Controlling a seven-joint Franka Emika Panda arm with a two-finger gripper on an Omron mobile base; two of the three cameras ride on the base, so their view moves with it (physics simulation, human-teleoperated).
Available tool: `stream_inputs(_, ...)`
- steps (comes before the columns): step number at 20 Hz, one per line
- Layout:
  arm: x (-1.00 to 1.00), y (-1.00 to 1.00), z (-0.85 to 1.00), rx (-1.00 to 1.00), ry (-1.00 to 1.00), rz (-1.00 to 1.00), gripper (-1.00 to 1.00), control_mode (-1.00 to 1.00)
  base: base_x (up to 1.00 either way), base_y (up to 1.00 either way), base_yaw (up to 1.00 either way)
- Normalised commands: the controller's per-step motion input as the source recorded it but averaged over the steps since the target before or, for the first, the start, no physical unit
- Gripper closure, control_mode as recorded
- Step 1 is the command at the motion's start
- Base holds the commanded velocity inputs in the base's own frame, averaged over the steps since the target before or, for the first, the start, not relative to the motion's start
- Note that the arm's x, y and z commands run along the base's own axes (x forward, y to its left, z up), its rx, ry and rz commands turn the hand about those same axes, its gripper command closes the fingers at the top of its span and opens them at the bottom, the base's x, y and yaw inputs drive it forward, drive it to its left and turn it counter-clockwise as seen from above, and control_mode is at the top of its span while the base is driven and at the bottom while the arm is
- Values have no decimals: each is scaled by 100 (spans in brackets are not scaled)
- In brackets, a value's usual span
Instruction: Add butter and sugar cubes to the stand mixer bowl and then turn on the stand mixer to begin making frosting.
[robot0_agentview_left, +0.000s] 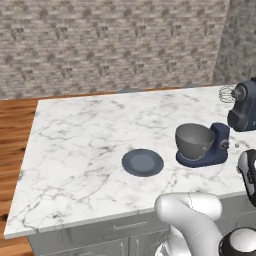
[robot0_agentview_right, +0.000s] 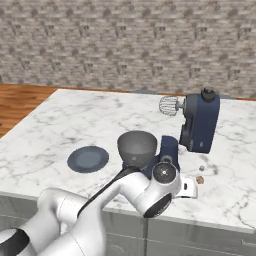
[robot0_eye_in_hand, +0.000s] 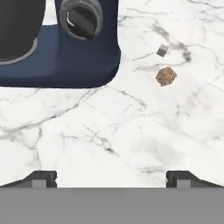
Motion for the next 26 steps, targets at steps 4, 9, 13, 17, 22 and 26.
stream_inputs(4, 43, -80, -15, 27, -16, 11, -100, -100, 0, 0, 0)
stream_inputs(9, 50, -63, 0, 24, -10, 16, -100, -100, 0, 0, 0)
stream_inputs(13, 43, -25, 0, 11, -11, 19, -100, -100, 0, 0, 0)
stream_inputs(17, 3, 0, -21, 0, -17, 19, -100, -100, 0, 0, 0)
stream_inputs(22, 0, 0, -9, 0, -27, 17, -100, -100, 0, 0, 0)
stream_inputs(26, 16, 0, -6, 0, -18, 4, -100, -100, 0, 0, 0)
